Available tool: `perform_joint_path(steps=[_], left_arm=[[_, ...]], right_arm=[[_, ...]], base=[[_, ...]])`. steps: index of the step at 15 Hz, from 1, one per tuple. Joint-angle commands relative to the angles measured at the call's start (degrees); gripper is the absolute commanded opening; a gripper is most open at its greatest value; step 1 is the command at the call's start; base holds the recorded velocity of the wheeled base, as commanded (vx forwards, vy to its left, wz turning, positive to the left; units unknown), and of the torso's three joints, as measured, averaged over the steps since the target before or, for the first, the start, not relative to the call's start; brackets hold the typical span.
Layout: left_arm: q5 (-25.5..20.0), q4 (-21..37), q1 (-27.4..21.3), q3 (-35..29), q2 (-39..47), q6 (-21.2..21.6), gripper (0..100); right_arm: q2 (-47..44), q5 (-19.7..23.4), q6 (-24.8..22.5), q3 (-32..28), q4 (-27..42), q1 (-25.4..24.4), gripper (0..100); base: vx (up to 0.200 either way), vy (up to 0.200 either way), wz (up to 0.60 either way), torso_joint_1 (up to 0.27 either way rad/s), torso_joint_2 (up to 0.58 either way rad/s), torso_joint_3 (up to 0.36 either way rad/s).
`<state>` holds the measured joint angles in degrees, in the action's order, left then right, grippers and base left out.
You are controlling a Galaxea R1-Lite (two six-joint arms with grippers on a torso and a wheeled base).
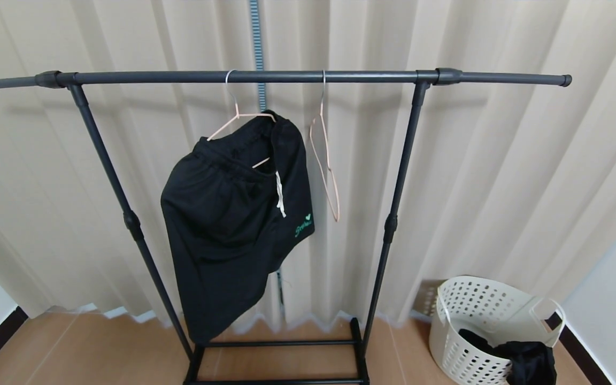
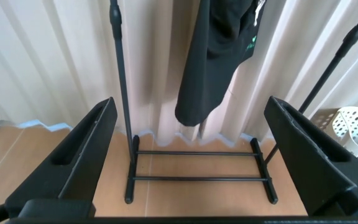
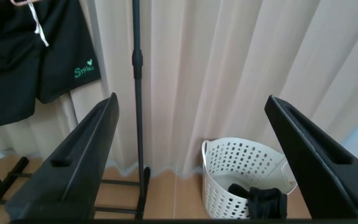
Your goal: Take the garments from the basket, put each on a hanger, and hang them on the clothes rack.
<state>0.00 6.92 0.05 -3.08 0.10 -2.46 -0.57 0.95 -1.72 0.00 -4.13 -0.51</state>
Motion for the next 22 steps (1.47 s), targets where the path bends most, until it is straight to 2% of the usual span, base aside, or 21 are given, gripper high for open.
perform_joint_path(steps=[1,13,19,22], left_arm=[[0.00,0.02,0.04,0.01,0.08,-0.09,100],[0.00,0.02,0.04,0.01,0.08,-0.09,100],[0.00,0.02,0.04,0.01,-0.01,-0.17,100],[0.00,0.02,0.04,0.01,-0.01,-0.17,100]], right_arm=[[-0.13,0.02,0.05,0.00,-0.09,-0.02,100],[-0.13,0.02,-0.04,0.00,0.00,-0.02,100],[-0.13,0.02,0.05,0.00,0.00,-0.02,100],[-0.13,0.02,-0.04,0.00,-0.09,-0.02,100]], base=[[0.000,0.000,0.00,-0.212,0.54,0.330],[0.000,0.000,0.00,-0.170,0.51,0.333],[0.000,0.000,0.00,-0.093,0.46,0.362],[0.000,0.000,0.00,-0.028,0.20,0.160]])
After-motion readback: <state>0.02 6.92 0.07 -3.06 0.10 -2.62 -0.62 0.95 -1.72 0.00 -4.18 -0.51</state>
